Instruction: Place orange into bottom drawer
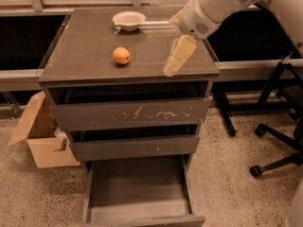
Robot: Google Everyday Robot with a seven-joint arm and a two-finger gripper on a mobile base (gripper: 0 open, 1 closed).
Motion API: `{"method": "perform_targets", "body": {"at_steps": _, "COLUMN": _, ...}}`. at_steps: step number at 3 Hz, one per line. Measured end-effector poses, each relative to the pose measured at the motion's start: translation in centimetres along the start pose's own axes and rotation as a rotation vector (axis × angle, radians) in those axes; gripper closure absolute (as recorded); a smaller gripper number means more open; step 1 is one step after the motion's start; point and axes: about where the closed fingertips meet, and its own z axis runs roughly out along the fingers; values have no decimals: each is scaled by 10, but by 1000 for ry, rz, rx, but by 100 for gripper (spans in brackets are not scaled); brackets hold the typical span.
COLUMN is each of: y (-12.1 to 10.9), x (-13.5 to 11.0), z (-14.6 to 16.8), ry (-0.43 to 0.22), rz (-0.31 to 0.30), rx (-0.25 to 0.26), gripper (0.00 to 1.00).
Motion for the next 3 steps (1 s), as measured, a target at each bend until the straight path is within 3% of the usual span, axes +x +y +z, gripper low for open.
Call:
{"method": "perform_targets", "body": {"at_steps": 1, "y": -26, "x": -26, "z": 57, "ry": -142, "rz": 84, "rx": -28, "gripper": 0}}
{"method": "perform_targets", "body": {"at_steps": 2, "y": -39, "x": -43, "z": 88, "ry": -226, "rz": 143, "rx": -39, "gripper": 0}}
{"method": "perform_targets", "body": {"at_steps": 3, "y": -39, "x": -43, "z": 88, "ry": -226, "rz": 143, "rx": -39, "gripper": 0}}
